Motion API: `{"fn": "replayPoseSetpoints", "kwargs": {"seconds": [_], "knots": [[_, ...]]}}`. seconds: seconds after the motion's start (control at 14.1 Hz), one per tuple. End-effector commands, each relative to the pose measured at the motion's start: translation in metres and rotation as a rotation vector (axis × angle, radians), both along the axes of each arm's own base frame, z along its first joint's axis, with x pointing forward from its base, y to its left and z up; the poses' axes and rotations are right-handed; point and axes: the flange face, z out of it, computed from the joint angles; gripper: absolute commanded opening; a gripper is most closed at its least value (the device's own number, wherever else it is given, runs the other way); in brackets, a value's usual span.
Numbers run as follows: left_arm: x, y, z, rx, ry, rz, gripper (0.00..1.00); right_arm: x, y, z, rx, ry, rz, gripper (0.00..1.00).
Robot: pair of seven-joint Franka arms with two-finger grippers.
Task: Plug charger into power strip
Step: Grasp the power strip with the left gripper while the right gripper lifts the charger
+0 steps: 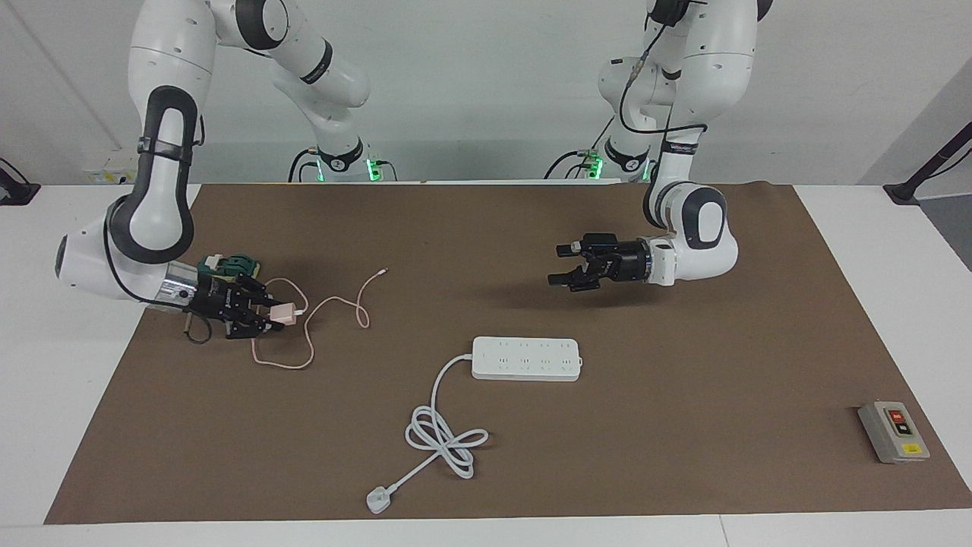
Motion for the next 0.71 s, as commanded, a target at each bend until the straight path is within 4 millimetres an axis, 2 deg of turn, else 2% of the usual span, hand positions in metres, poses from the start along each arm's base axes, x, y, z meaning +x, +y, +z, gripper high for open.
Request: {"fn": "replayPoseSetpoints", "kwargs": {"seconds": [0.0,0.21,0.36,0.5,0.64], "knots": [[0.003,-0.005,0.005,0.010,0.012,0.020,1.00,0.001,0.040,0.041,-0.001,-0.021,0.034,0.00],[0.002,-0.012,0.004,0.014,0.015,0.029,1.00,0.005,0.087,0.075,0.010,-0.001,-0.007,0.00],[0.001,-0.016,0.003,0.014,0.017,0.026,1.00,0.007,0.117,0.091,0.026,0.007,-0.023,0.00],[0.003,-0.013,0.004,0.013,0.015,0.031,1.00,0.008,0.158,0.107,0.032,0.019,-0.023,0.00],[0.002,-0.015,0.003,0.017,0.016,0.030,1.00,0.009,0.196,0.114,0.031,0.037,-0.027,0.00]]}}
